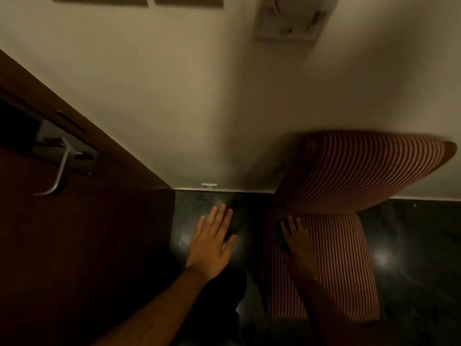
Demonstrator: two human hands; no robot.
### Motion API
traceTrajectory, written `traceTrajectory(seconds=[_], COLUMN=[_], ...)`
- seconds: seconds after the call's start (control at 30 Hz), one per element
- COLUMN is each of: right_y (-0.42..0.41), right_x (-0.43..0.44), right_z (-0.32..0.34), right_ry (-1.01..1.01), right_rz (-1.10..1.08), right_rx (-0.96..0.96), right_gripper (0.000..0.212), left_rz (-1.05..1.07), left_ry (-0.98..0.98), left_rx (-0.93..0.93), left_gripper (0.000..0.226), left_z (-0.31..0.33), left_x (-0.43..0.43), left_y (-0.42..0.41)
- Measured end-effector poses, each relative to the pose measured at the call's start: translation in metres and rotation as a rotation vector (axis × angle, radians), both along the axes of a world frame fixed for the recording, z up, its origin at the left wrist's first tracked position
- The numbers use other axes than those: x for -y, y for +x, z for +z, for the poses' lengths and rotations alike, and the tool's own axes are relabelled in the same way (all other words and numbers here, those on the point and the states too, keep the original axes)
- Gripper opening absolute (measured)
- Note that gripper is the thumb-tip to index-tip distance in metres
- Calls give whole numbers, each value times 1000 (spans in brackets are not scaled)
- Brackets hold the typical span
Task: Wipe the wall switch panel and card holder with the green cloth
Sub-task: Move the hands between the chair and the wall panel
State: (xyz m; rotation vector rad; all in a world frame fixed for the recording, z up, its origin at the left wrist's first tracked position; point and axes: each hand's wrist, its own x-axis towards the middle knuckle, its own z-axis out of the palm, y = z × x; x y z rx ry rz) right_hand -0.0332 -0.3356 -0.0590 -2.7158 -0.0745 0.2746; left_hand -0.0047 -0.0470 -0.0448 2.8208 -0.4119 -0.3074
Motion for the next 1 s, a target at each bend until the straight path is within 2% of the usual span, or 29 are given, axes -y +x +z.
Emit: traceTrajectory(seconds=[0.13,0.27,0.67,1.0], right_y=[-15,-17,5,11], right_x=[26,42,64,58], right_z=[-48,-86,-148,-189], right_ry=[-47,-128,-128,-130], right_rz=[-28,-27,-171,-182], right_rx=[-206,-348,-367,-338], right_gripper=[79,80,80,84], left_rz=[-23,-42,-111,-137], left_ry=[34,45,92,101], left_rx=[-132,-199,-281,-287], left_gripper=[76,77,77,75], left_z=[-32,-59,-113,-135], left_x=[9,19,49,55], left_y=[-25,-39,-22,-9])
